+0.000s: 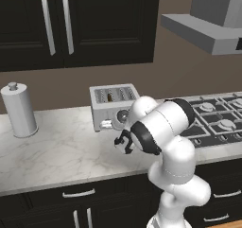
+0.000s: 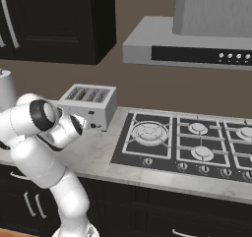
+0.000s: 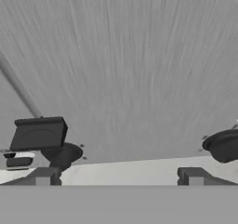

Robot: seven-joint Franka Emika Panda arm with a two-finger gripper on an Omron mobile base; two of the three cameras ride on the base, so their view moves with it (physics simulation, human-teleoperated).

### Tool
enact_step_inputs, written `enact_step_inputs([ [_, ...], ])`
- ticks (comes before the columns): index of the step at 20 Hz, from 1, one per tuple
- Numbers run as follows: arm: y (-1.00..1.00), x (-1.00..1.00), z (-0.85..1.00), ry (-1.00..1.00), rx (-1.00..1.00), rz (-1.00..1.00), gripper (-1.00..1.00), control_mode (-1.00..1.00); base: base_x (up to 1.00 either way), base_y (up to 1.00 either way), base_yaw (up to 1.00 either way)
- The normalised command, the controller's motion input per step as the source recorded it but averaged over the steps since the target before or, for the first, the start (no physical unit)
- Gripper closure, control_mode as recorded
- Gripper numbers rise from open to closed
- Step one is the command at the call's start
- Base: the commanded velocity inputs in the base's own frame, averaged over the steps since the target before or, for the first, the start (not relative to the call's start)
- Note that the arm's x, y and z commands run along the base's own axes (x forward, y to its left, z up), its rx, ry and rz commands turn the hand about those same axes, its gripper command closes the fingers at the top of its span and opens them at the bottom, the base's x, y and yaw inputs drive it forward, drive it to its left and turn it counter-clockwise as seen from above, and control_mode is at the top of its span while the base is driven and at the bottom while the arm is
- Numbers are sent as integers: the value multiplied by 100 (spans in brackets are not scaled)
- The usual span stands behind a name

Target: Start the toaster. Once the lever pops up, take the bread to the plate on the dining counter.

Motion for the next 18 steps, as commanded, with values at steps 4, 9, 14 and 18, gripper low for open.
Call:
enact_step_inputs([
  [4,0,0,0,0,0,0,-100,-100,0,0,0],
  [9,0,-6,13,-1,0,1,-100,-100,0,0,0],
  [14,0,-5,36,-8,0,4,-100,-100,0,0,0],
  [18,0,0,45,-9,0,3,-100,-100,0,0,0],
])
